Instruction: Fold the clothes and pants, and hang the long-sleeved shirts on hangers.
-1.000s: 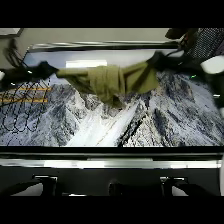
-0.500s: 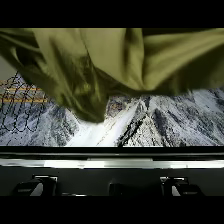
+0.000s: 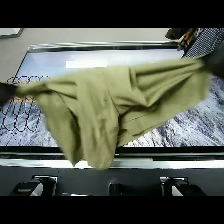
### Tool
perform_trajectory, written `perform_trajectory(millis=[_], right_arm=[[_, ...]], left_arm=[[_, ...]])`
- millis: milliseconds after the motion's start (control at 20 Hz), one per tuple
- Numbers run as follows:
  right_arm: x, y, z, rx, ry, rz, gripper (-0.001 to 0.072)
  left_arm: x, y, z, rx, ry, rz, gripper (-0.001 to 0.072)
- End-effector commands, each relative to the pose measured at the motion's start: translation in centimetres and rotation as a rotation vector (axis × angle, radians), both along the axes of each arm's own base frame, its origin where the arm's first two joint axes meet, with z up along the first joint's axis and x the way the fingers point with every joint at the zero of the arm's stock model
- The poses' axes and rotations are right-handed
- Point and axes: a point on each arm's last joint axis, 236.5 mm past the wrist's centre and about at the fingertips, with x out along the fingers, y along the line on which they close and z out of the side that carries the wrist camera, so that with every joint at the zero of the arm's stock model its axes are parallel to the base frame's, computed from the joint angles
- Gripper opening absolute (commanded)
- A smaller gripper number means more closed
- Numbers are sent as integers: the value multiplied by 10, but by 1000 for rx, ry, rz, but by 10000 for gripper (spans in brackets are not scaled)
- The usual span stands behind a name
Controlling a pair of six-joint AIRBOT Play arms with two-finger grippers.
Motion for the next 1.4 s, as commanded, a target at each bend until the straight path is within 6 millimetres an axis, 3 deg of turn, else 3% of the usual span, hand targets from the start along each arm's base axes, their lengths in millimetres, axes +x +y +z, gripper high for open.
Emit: perform_trajectory(millis=[0,150,250,300,350,450,500,550,650,700,750,900,1050,1200,1350], right_arm=[[58,15,-130,2,382,118,27],[109,22,-256,23,600,176,27],[124,39,-323,102,696,221,28],[124,44,-343,129,730,239,63],[123,45,-351,135,751,240,113],[116,41,-344,93,743,284,267],[109,33,-335,37,736,310,419],[107,22,-324,-4,719,300,508],[101,13,-301,-1,661,310,506],[89,6,-303,10,682,296,516],[71,9,-309,56,721,297,573],[12,52,-338,194,814,358,573],[-34,93,-375,192,885,401,573],[-58,135,-396,179,892,448,571],[-65,169,-405,155,861,474,570]], left_arm=[[17,-31,-131,-53,267,-50,15],[20,-53,-228,-37,448,-72,15],[16,-67,-269,-28,564,-98,15],[15,-71,-281,-33,602,-103,15],[15,-72,-290,-33,628,-103,15],[17,-70,-295,-29,638,-98,15],[18,-68,-294,-20,628,-107,15],[18,-66,-293,-10,625,-121,15],[16,-60,-293,-12,641,-118,16],[16,-58,-293,-13,644,-113,16],[17,-55,-293,-15,644,-107,16],[17,-54,-293,-13,641,-108,16],[17,-54,-293,-13,641,-108,16],[17,-54,-293,-13,641,-108,16],[18,-54,-293,-13,641,-108,17]])
